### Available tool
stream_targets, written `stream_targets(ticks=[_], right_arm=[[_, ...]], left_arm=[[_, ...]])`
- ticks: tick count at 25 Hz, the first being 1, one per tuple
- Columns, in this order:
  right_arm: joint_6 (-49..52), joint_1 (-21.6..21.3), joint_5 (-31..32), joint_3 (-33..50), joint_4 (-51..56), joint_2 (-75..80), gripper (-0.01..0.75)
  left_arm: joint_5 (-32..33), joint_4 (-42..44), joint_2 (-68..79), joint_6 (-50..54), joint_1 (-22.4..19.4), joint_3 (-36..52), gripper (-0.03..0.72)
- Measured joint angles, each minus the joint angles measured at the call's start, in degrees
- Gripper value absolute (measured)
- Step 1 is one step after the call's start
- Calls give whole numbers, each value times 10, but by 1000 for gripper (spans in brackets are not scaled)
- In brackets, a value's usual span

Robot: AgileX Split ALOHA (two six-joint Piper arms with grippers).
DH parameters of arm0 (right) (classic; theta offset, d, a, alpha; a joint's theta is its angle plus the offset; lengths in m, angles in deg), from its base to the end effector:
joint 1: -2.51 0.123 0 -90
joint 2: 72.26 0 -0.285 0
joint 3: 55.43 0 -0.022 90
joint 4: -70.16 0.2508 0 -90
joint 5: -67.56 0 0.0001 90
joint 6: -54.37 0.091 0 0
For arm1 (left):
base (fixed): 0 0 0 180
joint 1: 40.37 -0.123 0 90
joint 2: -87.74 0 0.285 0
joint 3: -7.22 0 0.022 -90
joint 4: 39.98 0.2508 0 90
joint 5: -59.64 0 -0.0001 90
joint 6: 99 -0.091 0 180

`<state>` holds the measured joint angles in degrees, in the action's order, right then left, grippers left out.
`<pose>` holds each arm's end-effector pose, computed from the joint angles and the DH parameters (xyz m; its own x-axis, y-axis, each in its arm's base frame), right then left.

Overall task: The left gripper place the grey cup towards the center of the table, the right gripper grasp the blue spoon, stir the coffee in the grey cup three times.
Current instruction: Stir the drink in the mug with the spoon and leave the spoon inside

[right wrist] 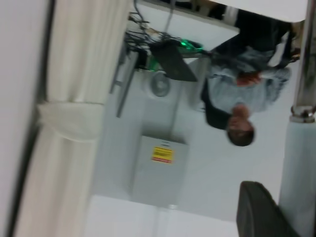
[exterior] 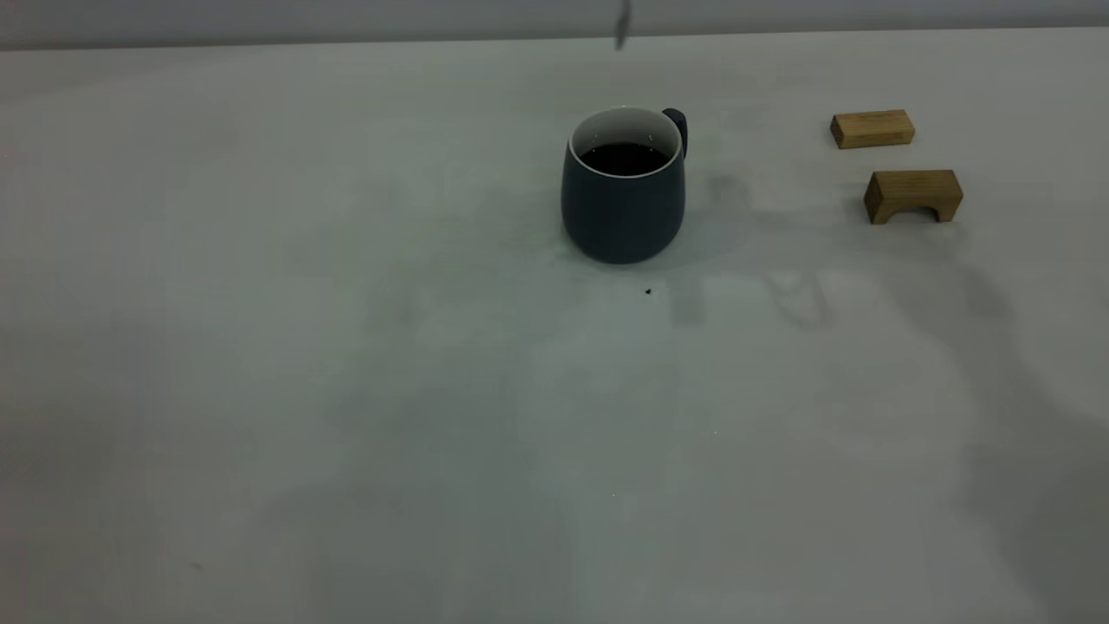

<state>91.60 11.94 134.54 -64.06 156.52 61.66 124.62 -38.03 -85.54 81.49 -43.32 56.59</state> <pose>0.4214 0.1547 0.1765 -0.3144 0.3017 0.9001 0.9402 -0.0320 0.3392 -0.0094 0.0023 0.2675 -0.5157 -0.0207 -0.8565 -0.0748 0.9970 0.0209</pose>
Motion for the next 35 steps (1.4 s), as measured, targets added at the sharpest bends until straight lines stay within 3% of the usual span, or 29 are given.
stream_targets(ticks=[7, 15, 28, 35], right_arm=[[19, -27, 0, 0, 58, 54, 133], [-38, -31, -8, 0, 124, 160, 133], [-86, -6, -11, -58, 138, 220, 133], [-84, -18, -68, -62, 120, 220, 133]], left_arm=[[0, 0, 0, 0, 0, 0, 585], [0, 0, 0, 0, 0, 0, 585], [0, 0, 0, 0, 0, 0, 585], [0, 0, 0, 0, 0, 0, 585]])
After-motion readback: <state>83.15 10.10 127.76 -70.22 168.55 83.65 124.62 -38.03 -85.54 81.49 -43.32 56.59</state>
